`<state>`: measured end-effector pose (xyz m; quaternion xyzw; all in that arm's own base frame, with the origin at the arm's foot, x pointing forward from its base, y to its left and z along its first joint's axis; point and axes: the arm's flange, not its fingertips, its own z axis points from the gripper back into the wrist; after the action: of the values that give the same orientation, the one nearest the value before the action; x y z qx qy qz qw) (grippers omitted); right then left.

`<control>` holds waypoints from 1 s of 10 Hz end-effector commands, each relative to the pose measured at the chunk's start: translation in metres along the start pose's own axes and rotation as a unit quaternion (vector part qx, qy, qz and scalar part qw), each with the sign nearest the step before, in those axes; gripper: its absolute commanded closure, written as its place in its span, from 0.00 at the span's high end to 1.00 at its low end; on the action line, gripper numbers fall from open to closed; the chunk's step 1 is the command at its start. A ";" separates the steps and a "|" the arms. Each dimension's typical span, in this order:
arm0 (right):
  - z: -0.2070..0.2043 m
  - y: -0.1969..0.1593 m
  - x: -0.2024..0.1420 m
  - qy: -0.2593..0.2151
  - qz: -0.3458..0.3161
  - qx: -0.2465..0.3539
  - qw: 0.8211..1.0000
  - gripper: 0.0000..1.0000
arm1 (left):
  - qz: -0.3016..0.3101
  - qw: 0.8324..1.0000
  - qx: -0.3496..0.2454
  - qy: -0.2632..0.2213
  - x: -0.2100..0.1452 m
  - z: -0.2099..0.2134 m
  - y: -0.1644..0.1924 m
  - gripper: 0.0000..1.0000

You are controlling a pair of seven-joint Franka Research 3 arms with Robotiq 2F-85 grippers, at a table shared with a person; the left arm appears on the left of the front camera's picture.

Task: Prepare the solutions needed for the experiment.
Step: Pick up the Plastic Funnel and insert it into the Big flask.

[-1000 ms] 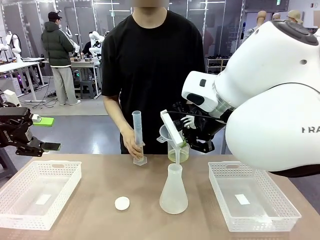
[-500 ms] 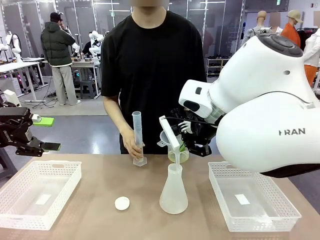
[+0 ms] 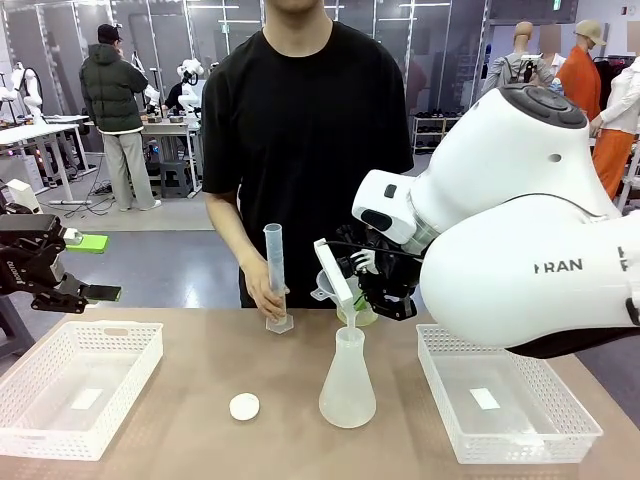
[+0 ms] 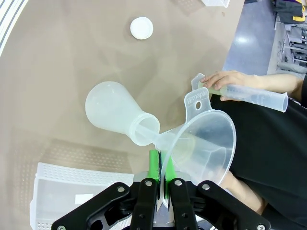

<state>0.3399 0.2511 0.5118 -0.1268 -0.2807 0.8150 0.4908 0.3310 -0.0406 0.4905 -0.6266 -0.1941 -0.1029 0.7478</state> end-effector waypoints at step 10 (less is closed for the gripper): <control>-0.033 0.013 -0.018 -0.028 -0.033 -0.006 0.999 0.04 | -0.006 1.000 -0.012 -0.006 0.002 -0.003 -0.002 1.00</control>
<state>0.3530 0.2460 0.4805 -0.1074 -0.2892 0.7998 0.5150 0.3310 -0.0406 0.4905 -0.6266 -0.1941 -0.1028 0.7478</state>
